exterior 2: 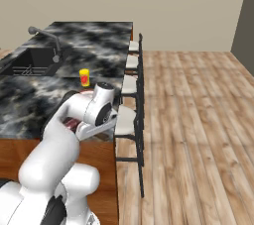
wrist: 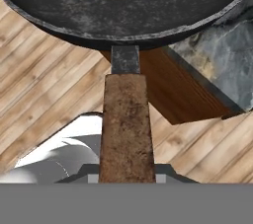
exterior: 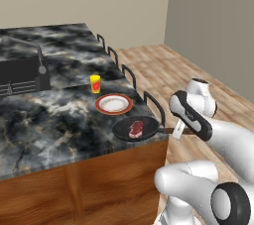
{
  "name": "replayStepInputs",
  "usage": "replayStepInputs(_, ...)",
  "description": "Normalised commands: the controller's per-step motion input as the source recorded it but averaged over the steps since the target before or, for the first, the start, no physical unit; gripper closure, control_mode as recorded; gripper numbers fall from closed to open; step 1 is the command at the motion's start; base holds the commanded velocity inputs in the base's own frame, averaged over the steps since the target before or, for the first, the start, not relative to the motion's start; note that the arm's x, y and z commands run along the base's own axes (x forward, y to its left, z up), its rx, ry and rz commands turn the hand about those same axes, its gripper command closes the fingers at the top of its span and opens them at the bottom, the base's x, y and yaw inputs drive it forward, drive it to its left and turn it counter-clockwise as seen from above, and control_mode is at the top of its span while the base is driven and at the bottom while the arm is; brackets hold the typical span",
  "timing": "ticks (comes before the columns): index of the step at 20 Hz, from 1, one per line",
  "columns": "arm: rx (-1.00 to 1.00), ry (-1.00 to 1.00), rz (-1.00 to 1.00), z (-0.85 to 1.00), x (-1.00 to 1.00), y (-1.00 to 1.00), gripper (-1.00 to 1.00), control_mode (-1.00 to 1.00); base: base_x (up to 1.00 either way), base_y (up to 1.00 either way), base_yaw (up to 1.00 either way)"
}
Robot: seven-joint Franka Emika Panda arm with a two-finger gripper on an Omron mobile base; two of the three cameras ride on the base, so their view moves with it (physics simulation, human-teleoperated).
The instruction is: Pick up the pan with the steak in it and place it on the dining table. Then place the steak on the plate.
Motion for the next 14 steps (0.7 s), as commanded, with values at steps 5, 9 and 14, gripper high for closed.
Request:
replayStepInputs(5, 0.0, 0.0, 0.1, -0.3, 0.65, -0.01, 1.0, -1.0, 0.0, 0.0, 0.0)
replayStepInputs(9, 0.0, -0.01, 0.08, -0.3, 0.5, 0.0, 1.0, -1.0, 0.0, 0.0, 0.0)
replayStepInputs(14, 0.0, -0.12, 0.06, -0.3, 0.2, -0.06, 1.0, -1.0, 0.0, 0.0, 0.0)
